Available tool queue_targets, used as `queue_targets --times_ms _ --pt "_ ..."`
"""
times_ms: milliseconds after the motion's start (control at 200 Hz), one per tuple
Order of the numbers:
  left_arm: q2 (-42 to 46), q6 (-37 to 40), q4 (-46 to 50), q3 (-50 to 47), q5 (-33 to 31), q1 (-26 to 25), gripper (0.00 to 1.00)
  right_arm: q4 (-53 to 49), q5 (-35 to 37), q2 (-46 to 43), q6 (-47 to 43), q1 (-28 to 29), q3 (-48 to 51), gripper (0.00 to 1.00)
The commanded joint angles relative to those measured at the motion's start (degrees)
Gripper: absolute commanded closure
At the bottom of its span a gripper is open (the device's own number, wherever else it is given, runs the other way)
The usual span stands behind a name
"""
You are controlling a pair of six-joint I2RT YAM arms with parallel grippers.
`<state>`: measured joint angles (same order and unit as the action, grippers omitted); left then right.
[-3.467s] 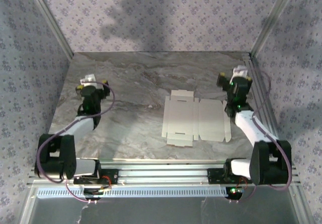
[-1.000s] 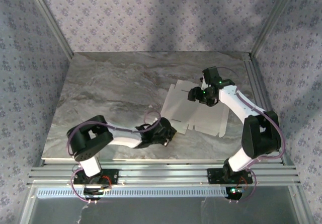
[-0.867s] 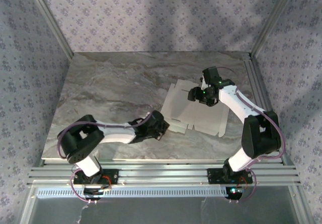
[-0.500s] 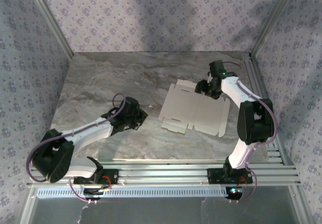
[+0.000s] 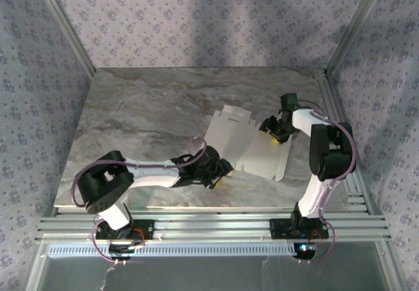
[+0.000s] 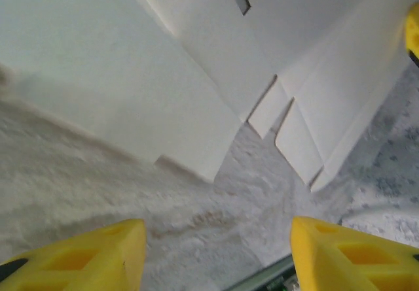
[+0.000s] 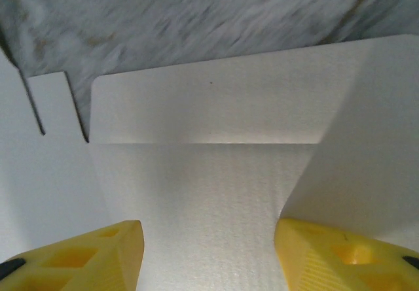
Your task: Fold the paper box
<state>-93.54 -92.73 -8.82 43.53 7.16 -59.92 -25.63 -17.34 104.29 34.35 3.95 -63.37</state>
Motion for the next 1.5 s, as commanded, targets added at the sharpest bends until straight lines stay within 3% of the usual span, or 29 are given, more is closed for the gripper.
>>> queue_targets --times_ms 0,100,170,320,390,470,570,685,765,915,1234,1494 --pt "4.9 -0.5 1.7 -1.2 -2.5 4.0 0.39 4.8 -7.6 -0.9 12.0 4.4 7.7 0.41" --pt "16.3 5.8 16.7 -2.3 -8.9 9.0 0.34 13.0 -7.9 -3.5 24.4 8.9 13.2 0.41" --pt "22.9 11.8 26.1 -1.9 -9.7 14.3 0.30 17.4 -6.5 -4.9 34.3 12.8 15.9 0.42" --pt "30.6 23.8 31.5 -3.7 1.5 31.6 0.31 26.0 2.2 -7.5 54.8 26.2 19.9 0.40" --pt "31.7 27.5 36.2 -2.4 4.1 36.9 0.31 33.0 3.7 -6.2 59.8 30.2 20.2 0.40" --pt "32.7 27.4 38.5 -3.6 5.7 38.3 0.31 26.6 -1.0 -2.7 54.1 29.8 11.7 0.41" --pt "35.6 22.0 34.9 -9.7 8.1 35.5 0.33 19.9 0.5 -3.6 41.4 27.8 5.1 0.41" --pt "37.3 16.1 29.7 -13.3 3.8 27.8 0.35 3.6 3.4 -1.3 20.6 27.4 -8.2 0.47" --pt "32.8 16.2 29.1 -12.4 1.4 26.4 0.36 -0.8 0.6 1.3 14.3 27.6 -11.5 0.48" --pt "19.9 17.2 20.3 -11.8 4.3 29.6 0.40 0.1 0.3 1.0 12.3 28.4 -7.1 0.49" --pt "-1.2 29.0 23.0 6.2 4.3 36.3 0.40 3.7 -0.6 0.8 14.6 30.5 5.2 0.49" --pt "-15.0 36.8 27.0 24.7 5.8 36.0 0.42 8.1 -0.4 -2.9 20.2 36.6 7.9 0.49"
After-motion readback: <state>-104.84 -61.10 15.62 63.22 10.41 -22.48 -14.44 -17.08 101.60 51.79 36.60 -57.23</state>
